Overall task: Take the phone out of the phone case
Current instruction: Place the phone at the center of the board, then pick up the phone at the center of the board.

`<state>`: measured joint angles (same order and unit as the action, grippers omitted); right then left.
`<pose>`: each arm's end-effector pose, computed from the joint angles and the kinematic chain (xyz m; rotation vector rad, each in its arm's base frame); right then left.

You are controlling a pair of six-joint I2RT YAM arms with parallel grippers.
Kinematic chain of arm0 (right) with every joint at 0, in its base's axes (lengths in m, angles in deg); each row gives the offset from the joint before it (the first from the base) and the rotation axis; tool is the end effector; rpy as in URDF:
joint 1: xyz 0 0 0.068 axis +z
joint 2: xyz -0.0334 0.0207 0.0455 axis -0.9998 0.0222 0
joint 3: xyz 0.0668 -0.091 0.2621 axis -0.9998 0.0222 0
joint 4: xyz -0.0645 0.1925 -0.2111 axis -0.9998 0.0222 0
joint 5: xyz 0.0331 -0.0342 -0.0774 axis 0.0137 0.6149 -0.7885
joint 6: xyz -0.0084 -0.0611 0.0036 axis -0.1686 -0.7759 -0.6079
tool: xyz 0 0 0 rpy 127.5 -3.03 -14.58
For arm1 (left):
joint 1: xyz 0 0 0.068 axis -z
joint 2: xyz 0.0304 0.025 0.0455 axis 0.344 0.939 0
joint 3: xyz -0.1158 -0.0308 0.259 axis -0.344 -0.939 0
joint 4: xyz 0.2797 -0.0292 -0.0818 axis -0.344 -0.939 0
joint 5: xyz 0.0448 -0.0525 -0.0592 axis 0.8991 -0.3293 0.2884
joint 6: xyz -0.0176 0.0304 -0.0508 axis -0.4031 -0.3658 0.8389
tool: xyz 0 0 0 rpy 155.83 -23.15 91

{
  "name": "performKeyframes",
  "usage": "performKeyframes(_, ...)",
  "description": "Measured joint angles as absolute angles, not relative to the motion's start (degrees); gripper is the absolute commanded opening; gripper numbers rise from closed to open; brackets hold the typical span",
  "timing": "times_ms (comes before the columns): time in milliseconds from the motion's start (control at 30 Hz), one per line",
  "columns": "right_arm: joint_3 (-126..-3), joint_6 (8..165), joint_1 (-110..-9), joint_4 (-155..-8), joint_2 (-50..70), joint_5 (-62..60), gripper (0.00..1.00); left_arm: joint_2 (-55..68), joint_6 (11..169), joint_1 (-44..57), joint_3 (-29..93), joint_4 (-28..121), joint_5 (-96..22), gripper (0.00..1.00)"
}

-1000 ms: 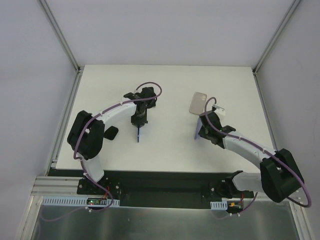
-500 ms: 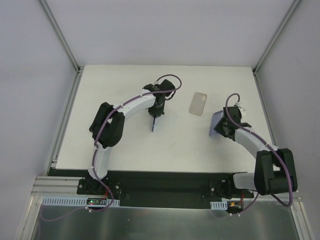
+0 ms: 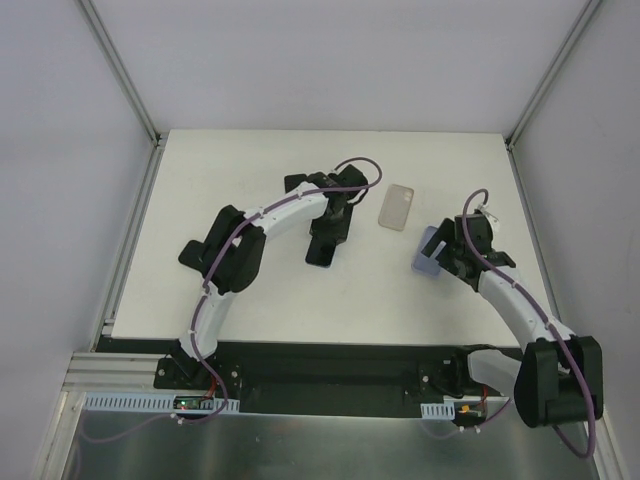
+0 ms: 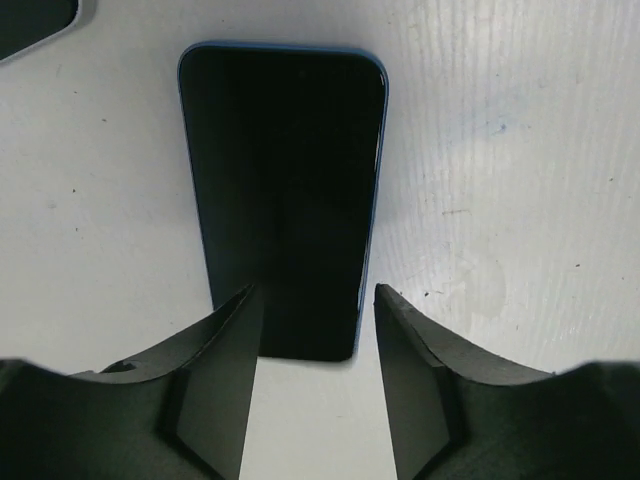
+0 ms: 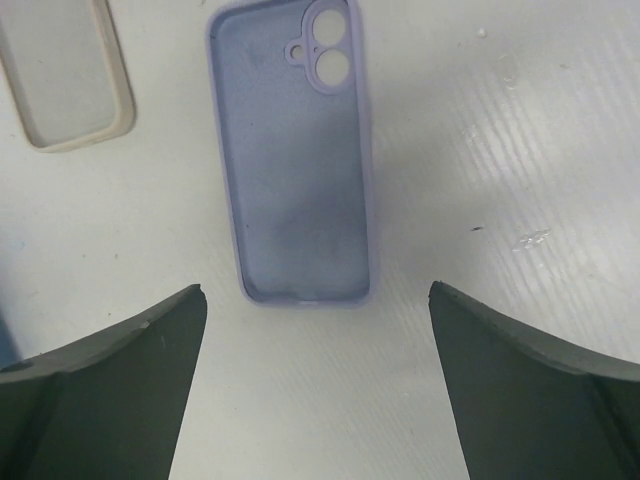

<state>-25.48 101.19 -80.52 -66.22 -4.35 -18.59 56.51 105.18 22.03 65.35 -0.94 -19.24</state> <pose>0.2633 0.0298 0.1936 0.3595 2.3314 0.0491 0.3863 -0.3390 0.1903 0.3071 2.6731 -0.1477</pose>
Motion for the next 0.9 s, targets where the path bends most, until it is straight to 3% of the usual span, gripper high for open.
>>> performKeyframes(100, -25.5, 100.7, -80.5, -63.8, -9.0, -20.0, 0.95, 56.6, 105.2, 22.5, 65.4, -1.0, -20.9, 0.53)
performKeyframes(300, -25.5, 98.8, -80.1, -59.6, -13.4, -21.5, 0.96, 53.4, 105.2, 22.6, 63.3, 0.3, -21.8, 0.69)
performKeyframes(400, -25.5, 98.2, -78.6, -57.8, -13.3, -21.6, 0.96, 47.1, 105.6, 22.2, 57.6, 1.4, -21.7, 0.83)
performKeyframes(567, -26.7, 97.2, -75.4, -57.2, -12.3, -20.8, 0.96, 32.4, 108.4, 18.0, 42.1, 4.4, -21.1, 0.9)
performKeyframes(600, -27.0, 96.9, -75.1, -57.4, -11.5, -20.4, 0.96, 29.4, 109.2, 16.0, 38.5, 4.7, -20.8, 0.99)
performKeyframes(900, -27.8, 95.1, -71.3, -59.9, -4.5, -16.1, 0.96, 15.5, 118.7, -5.9, 16.1, 4.5, -17.6, 0.99)
